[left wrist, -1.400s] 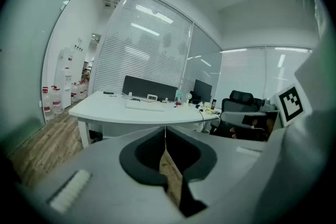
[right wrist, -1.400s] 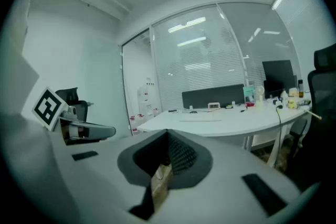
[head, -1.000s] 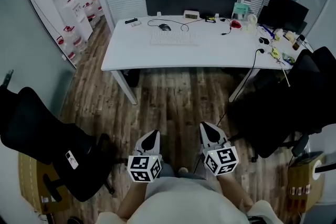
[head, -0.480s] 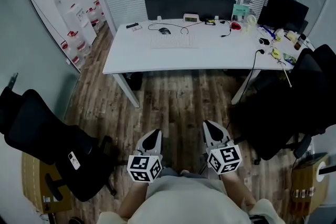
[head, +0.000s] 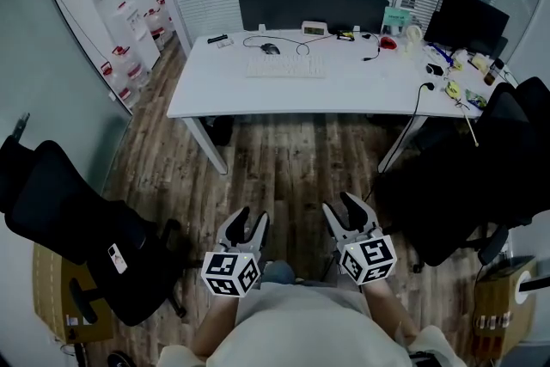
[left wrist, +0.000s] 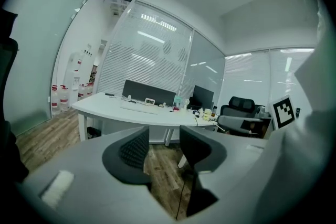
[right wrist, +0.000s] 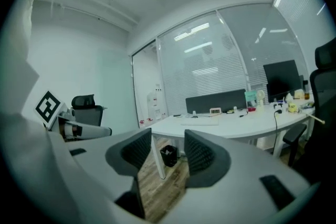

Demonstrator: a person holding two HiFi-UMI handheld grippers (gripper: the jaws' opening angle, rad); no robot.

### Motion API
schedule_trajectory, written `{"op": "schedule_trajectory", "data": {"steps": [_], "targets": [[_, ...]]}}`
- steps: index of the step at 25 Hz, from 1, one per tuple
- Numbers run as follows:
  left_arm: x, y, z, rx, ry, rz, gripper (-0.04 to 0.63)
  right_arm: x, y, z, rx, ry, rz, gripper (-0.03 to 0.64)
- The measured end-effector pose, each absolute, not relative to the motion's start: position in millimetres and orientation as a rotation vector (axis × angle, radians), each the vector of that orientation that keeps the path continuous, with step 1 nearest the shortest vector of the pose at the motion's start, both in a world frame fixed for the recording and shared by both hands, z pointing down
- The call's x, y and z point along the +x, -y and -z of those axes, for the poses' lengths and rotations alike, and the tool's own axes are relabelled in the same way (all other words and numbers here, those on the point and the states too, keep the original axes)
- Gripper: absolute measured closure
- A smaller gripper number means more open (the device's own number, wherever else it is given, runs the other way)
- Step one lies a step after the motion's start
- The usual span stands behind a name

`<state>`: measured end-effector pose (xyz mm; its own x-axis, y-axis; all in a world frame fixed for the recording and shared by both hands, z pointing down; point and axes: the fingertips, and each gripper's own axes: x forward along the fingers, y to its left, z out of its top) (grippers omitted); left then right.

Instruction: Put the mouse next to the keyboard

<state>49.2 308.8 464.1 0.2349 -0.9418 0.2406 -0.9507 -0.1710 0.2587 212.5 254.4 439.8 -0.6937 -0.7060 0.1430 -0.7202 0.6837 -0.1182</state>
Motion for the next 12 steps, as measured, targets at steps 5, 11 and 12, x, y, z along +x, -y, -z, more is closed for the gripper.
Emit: {"op": "schedule_trajectory", "data": {"steps": [5,11,12], "targets": [[47,-302,-470,2.147,1.757,-0.049,0.354,212,-245,-443,1.192,2.798,-0.245,0.320],[41,-279,-474,2.141,1.762,-0.062,0.299,208,-222,-448,1.186,2.806,-0.298,0.282],[38,-274,-475,2.139,1.761,-0.061,0.293,205,-217,-451,1.183,2.804,-0.304,0.278]]}}
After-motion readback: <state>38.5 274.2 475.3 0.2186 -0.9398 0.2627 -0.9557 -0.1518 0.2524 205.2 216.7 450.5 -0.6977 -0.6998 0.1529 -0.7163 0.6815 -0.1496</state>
